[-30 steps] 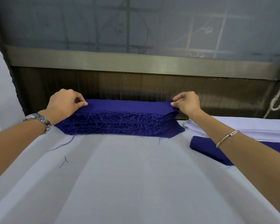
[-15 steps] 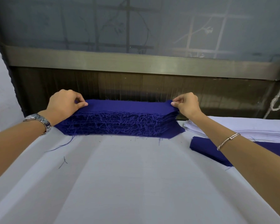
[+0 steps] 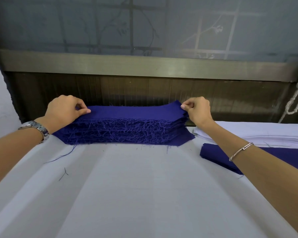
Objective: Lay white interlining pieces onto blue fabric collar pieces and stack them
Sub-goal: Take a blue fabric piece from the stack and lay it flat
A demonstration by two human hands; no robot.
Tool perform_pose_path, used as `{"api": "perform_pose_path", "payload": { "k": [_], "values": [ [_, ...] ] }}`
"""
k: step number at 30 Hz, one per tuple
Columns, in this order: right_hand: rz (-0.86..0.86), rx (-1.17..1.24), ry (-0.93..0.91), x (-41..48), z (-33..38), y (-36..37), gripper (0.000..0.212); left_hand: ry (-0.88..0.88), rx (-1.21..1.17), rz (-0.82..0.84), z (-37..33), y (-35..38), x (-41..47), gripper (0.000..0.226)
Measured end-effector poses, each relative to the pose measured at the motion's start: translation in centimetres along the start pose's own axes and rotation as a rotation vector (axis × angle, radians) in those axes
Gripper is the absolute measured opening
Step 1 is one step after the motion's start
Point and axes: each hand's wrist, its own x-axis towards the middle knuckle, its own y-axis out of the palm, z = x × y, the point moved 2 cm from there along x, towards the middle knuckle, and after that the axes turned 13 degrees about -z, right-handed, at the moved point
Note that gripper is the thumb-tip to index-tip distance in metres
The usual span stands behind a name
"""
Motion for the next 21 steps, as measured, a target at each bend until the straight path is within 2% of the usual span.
{"api": "perform_pose_path", "payload": {
  "k": [7, 10, 14, 17, 21],
  "values": [
    [-0.078, -0.023, -0.074, -0.2, -0.1, -0.2, 0.013, -0.026, -0.025, 0.045, 0.4, 0.2, 0.5, 0.025],
    [-0.121, 0.007, -0.153, -0.4, -0.2, -0.6, 0.012, -0.05, -0.12, 0.086, 0.4, 0.9, 0.7, 0.044],
    [-0.106, 0.044, -0.204, -0.7, -1.0, -1.0, 0.01, -0.008, -0.081, 0.138, 0.5, 1.3, 1.4, 0.065],
    [-0.098, 0.066, -0.218, -0.9, -1.3, -1.1, 0.009, 0.015, -0.107, 0.182, 0.6, 1.3, 1.8, 0.061],
    [-0.084, 0.12, -0.181, -1.1, -1.4, -1.3, 0.008, 0.109, 0.017, 0.098, 1.0, 0.3, 2.2, 0.044]
  ]
}}
